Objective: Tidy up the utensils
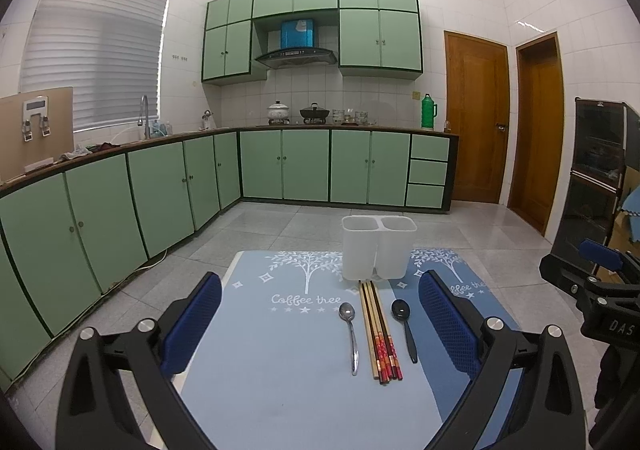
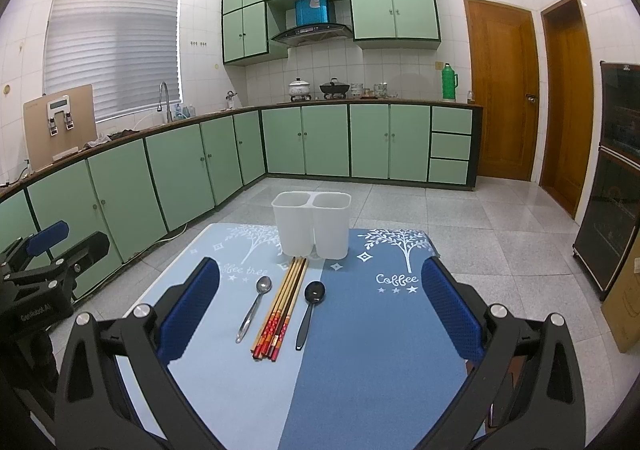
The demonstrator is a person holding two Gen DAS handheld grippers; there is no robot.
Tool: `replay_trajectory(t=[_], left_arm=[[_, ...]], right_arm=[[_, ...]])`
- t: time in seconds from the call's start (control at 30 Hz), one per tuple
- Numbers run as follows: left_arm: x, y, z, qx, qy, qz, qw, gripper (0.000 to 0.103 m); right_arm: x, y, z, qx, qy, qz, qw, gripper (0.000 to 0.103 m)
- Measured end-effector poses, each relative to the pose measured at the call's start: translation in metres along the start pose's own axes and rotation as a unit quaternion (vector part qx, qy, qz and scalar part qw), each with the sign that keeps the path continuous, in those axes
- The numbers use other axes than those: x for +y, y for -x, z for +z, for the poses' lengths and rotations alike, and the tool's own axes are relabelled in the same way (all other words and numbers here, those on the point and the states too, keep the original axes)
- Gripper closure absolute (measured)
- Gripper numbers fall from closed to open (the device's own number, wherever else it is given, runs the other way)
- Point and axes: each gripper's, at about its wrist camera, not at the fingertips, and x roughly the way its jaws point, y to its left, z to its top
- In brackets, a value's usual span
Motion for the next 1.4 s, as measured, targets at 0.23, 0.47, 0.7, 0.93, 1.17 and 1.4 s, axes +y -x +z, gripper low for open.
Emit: replay_trajectory(t=[0.23,0.47,0.7,0.93,1.17,1.4], left_arm=[[0.001,-0.004,-0.001,0.000,0.001,0.001,1.0000,0.006],[0.001,-0.004,-0.002,0.001,0.001,0.000,1.0000,0.006],[0.002,-0.004,-0.004,0.001,0.002,0.001,1.0000,0.006],[0.002,-0.007,-0.005,0.004,0.004,0.002,1.0000,0.006],[0.003,-0.009,-0.005,0.006,0.004,0.002,1.0000,0.006],[0.004,-0.016,-0.003,0.010,0.004,0.004,0.9999,0.006]], right_arm=[[0.000,0.000,0.000,0.000,0.000,0.000,1.000,0.005],[-0.002,-0.003,-0.003,0.001,-0.001,-0.001,1.000,0.005],[-0.003,-0.009,-0.008,0.005,-0.002,-0.003,1.000,0.005],[-0.003,-0.010,-0.009,0.005,-0.002,-0.003,1.000,0.005],[-0.001,-0.014,-0.012,0.006,-0.002,-0.005,1.000,0.005],[-0.002,-0.020,-0.013,0.011,-0.005,-0.007,1.000,0.005]])
